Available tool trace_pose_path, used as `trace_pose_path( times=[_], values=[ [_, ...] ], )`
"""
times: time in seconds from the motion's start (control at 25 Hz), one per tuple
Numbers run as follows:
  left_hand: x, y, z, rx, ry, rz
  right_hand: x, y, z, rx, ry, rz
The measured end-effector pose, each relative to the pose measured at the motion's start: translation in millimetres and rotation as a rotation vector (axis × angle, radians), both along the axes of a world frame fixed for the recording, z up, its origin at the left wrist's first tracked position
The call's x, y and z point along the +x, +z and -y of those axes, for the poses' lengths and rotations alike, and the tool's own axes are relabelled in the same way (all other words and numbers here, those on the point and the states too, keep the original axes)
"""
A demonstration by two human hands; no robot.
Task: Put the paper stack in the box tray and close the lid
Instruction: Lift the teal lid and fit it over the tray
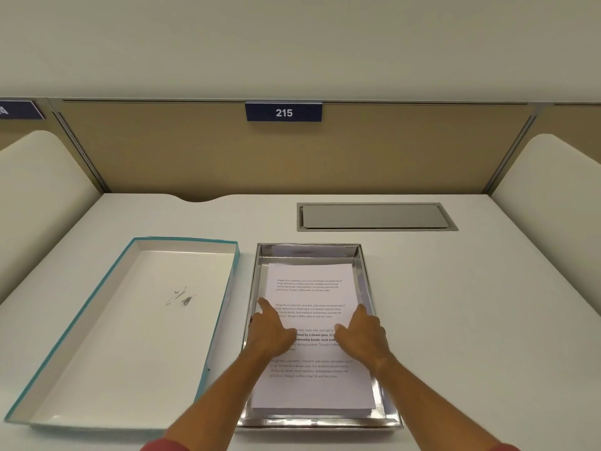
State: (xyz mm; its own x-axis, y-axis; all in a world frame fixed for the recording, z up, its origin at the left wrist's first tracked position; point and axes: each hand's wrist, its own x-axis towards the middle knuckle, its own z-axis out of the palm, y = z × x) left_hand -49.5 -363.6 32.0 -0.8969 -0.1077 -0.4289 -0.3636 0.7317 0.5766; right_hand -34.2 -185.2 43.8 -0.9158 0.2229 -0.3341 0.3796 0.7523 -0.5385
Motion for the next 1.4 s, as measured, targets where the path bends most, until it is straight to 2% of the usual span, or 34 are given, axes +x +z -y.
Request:
trace_pose_path(
  times=[0.08, 0.28, 0.44, 0.64, 0.96, 1.08, 1.24, 1.4],
  values=[
    [16, -3, 3, -0.018, -0.082, 0.003, 13, -3, -4, -0.01, 0.116, 0.008],
    [60, -18, 14, -0.191, -0.316, 0.143, 47, -20, -24, 0.034, 0.424, 0.261],
    [79, -26, 10, -0.319, -0.36, 0.084, 62, -25, -23, 0.204, 0.583, 0.198],
    [81, -27, 9, -0.373, -0.361, 0.031, 65, -23, -22, 0.266, 0.61, 0.125],
    [79, -28, 11, -0.361, -0.369, 0.052, 64, -14, -18, 0.203, 0.566, 0.196],
    [67, -19, 16, -0.14, -0.305, 0.128, 49, -3, -17, 0.099, 0.47, 0.302],
    [45, 4, 18, 0.307, -0.016, -0.014, 21, 5, -20, -0.228, 0.178, 0.161],
    [28, 11, 20, 0.736, 0.299, 0.158, 4, 0, -19, -0.469, -0.11, 0.181]
  ],
)
